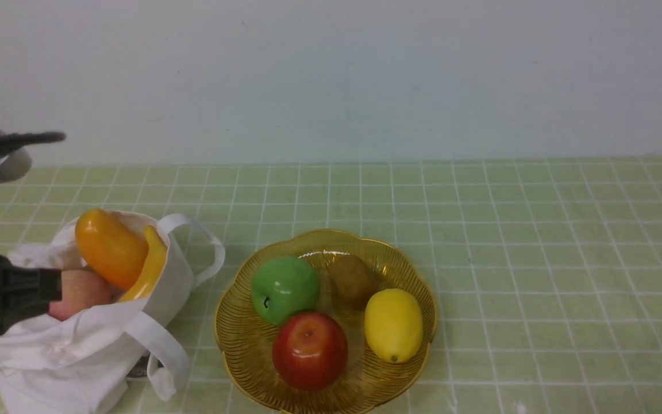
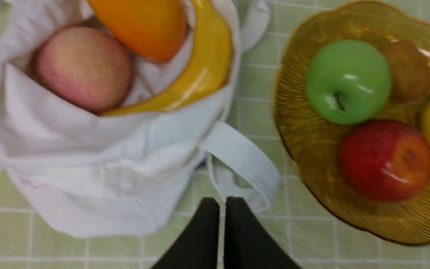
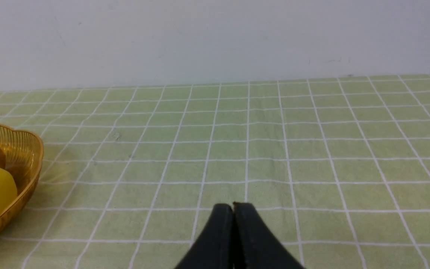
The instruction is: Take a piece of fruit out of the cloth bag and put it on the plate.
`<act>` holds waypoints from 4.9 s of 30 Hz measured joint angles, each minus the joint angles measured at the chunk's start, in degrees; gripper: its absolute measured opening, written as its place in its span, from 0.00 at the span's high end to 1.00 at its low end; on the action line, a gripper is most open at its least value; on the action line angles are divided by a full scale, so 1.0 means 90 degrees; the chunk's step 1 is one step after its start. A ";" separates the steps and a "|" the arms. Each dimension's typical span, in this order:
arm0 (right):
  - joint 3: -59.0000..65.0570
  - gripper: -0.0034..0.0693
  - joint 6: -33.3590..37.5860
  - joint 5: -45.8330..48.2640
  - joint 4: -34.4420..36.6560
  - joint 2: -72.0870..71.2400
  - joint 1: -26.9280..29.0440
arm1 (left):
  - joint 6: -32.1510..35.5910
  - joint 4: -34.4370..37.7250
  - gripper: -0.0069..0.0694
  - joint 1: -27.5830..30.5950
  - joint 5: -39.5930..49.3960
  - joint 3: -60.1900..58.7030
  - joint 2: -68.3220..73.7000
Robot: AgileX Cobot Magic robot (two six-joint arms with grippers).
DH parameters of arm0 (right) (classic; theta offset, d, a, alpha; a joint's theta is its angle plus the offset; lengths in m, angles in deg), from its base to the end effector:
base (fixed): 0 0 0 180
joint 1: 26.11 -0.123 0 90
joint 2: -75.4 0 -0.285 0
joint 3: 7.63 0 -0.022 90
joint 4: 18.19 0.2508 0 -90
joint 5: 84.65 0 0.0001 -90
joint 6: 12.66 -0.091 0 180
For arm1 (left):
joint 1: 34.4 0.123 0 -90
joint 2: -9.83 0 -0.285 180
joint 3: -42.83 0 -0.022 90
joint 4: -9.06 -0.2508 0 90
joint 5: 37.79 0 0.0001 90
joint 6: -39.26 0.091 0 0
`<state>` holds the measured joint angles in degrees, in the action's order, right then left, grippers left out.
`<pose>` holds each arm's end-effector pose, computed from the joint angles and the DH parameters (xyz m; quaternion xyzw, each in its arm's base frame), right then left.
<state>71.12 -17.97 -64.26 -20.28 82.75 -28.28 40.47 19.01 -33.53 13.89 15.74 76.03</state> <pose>0.0533 0.0009 0.1726 0.0121 0.8010 0.0237 0.5980 0.1890 -0.0095 0.3178 -0.0280 0.9501 -0.0756 0.3012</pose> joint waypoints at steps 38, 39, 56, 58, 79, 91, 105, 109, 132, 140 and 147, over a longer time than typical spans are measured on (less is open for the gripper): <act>0.0000 0.97 0.0000 0.0000 0.0000 0.0000 0.0000 | 0.1975 0.2090 0.24 0.0000 -0.2041 0.1174 0.4623; 0.0000 0.97 0.0000 0.0000 0.0000 0.0000 0.0000 | 0.2026 0.2154 0.24 0.0000 -0.2082 0.1174 0.4658; 0.0000 0.97 0.0000 0.0000 0.0000 0.0000 0.0000 | 0.2384 0.2025 0.53 0.0000 -0.2245 0.1209 0.4500; 0.0000 0.97 0.0000 0.0000 0.0000 0.0000 0.0000 | 0.2417 0.1736 0.53 0.0000 -0.2230 0.1276 0.4171; 0.0000 0.97 0.0000 0.0000 0.0000 0.0000 0.0000 | 0.2345 0.2089 0.53 0.0000 -0.2985 0.1324 0.1513; 0.0000 0.97 0.0000 0.0000 0.0000 0.0000 0.0000 | 0.3743 0.5888 0.53 -0.0739 -0.1718 0.1244 0.1528; 0.0000 0.97 0.0000 0.0000 0.0000 0.0000 0.0000 | 0.6130 0.8313 0.53 -0.2757 -0.2789 0.0636 0.3217; 0.0000 0.97 0.0000 0.0000 0.0000 0.0000 0.0000 | 0.6468 0.8776 0.53 -0.2770 -0.2905 0.0636 0.3623; 0.0000 0.97 0.0000 0.0000 0.0000 0.0000 0.0000 | 0.8127 0.9689 0.11 -0.2777 -0.2828 0.0738 0.3948; 0.0000 0.97 0.0000 0.0000 0.0000 0.0000 0.0000 | 0.8090 0.9308 0.56 -0.2777 -0.3746 0.0934 0.3241; 0.0000 0.97 0.0000 0.0000 0.0000 0.0000 0.0000 | 0.6953 0.6739 0.91 -0.2492 -0.3488 0.0934 0.2060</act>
<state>71.12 -17.97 -64.26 -20.28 82.75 -28.28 103.05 79.66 -55.96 -17.50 24.14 94.57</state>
